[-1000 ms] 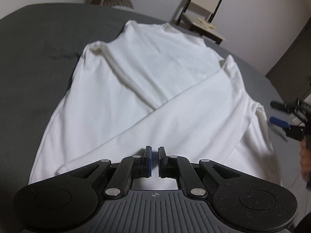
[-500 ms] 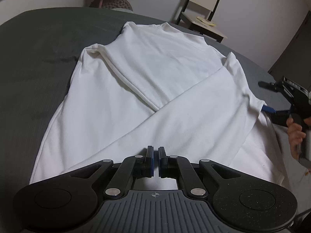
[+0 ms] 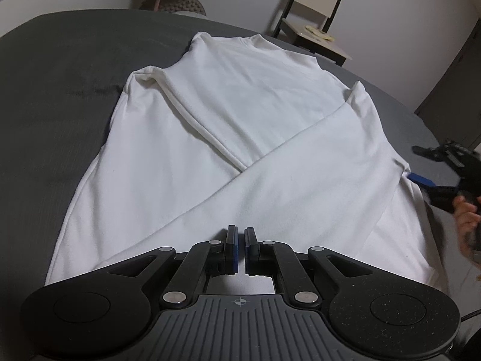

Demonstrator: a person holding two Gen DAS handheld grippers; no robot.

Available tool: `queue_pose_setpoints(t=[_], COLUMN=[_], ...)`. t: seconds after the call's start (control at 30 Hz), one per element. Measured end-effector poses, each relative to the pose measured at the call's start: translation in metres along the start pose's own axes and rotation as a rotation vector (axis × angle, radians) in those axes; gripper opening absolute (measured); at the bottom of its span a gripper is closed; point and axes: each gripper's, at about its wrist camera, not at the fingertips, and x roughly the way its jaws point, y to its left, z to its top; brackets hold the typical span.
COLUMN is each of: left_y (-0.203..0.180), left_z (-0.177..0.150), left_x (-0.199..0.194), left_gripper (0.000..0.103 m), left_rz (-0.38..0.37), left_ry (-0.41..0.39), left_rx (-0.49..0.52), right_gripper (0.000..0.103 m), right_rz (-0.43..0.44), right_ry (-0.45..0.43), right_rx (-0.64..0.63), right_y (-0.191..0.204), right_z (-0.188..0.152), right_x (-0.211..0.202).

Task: Fold clothes

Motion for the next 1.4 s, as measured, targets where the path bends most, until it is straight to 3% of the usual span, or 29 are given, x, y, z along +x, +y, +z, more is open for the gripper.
queue_pose_setpoints(t=[0.03,0.07,0.2,0.3,0.43,0.6,0.7,0.9,1.0,1.1,1.17,1.4], left_y=[-0.001,-0.001,-0.005,-0.006,-0.002,-0.003,-0.003,-0.003,-0.001,0.001,0.003,0.005], left_z=[0.0,0.0,0.001,0.002,0.004,0.007,0.008,0.008,0.01,0.011,0.011,0.012], left_x=[0.0,0.0,0.0,0.0,0.002,0.005,0.007,0.008,0.009,0.011,0.011,0.015], left_gripper=[0.004,0.004,0.004,0.004,0.004,0.004,0.004,0.004,0.004,0.004,0.004,0.004], left_rz=[0.004,0.008,0.021,0.02,0.003,-0.004,-0.016,-0.035,-0.048,-0.062,-0.071,-0.087], left_ry=[0.002,0.003,0.002,0.0,0.006,0.012,0.005,-0.011,-0.012,-0.016,-0.017,-0.02], left_rx=[-0.001,-0.002,0.033,0.051,0.036,0.056,0.062,0.085,0.076,0.067,0.056,0.04], right_gripper=[0.072,0.074,0.074,0.073,0.071,0.071,0.073,0.075,0.085,0.086,0.086,0.086], right_rz=[-0.014,-0.016,-0.026,-0.103,-0.248,-0.59,-0.744,-0.975,-1.103,-1.252,-1.292,-1.36], right_ry=[-0.02,-0.045,-0.126,-0.11,0.003,0.217,0.286,0.45,0.472,0.506,0.523,0.371], right_rx=[-0.046,-0.103,-0.334,-0.424,-0.519,-0.772,-0.882,-0.965,-1.036,-1.149,-1.181,-1.202], right_y=[0.012,0.025,0.082,0.114,0.148,0.21,0.231,0.233,0.23,0.223,0.22,0.215], right_z=[0.0,0.001,0.017,0.04,0.069,0.075,0.065,0.044,0.033,0.021,0.019,0.031], right_x=[-0.009,-0.013,0.006,0.054,0.117,0.196,0.231,0.291,0.311,0.327,0.333,0.337])
